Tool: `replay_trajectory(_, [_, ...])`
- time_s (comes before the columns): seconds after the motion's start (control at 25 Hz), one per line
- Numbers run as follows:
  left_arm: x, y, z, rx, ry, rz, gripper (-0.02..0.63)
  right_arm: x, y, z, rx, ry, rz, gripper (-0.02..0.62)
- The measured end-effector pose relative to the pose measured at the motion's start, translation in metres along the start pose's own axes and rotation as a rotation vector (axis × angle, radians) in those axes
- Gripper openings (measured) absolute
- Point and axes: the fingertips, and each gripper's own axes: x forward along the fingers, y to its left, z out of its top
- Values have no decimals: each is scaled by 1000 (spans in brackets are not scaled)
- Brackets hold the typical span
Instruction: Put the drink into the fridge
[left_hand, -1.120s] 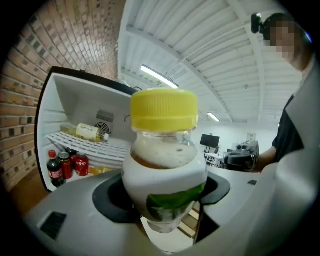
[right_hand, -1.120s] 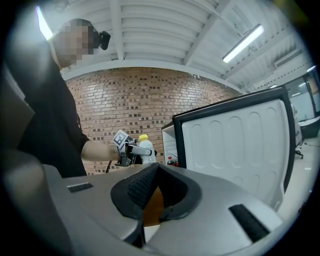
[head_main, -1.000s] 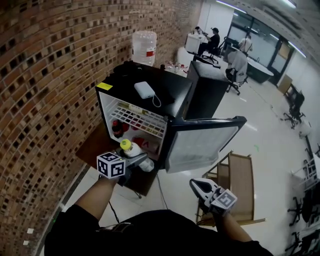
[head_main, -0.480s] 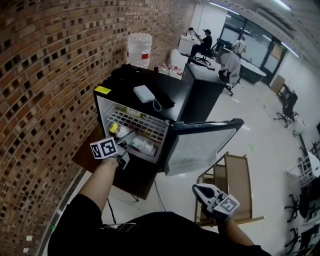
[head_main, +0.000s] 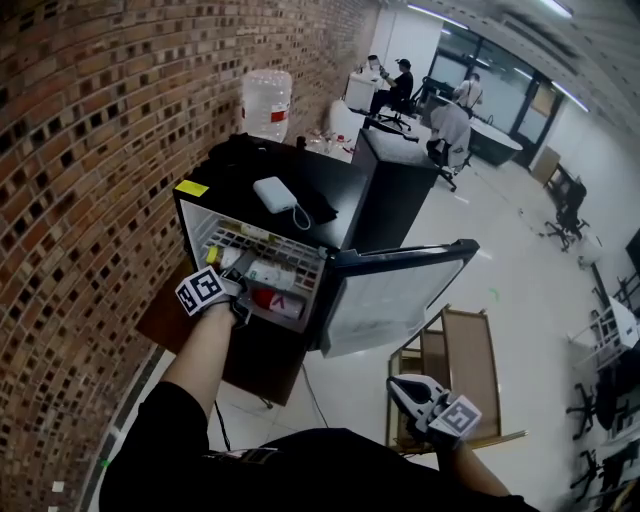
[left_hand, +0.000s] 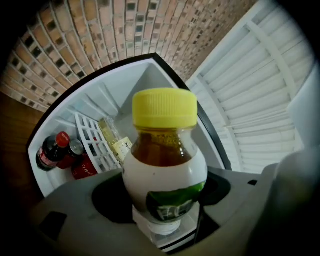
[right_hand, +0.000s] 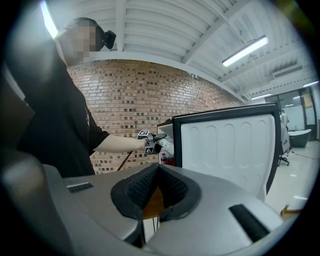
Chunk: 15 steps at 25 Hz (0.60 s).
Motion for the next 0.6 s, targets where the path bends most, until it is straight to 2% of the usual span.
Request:
replay_trajectory(0.32, [20,23,20,-46,-63,33,327,-2,2,9,-38,-10,9,-11])
replay_trajectory(0.48, [30,35,28,-38,-61,67,327,-6,0,12,-50,-15,4,-11])
replay_trajectory(0.6, [36,47,31,-80,-67,102,328,-11,-2,9,-41,-8,-9,-11])
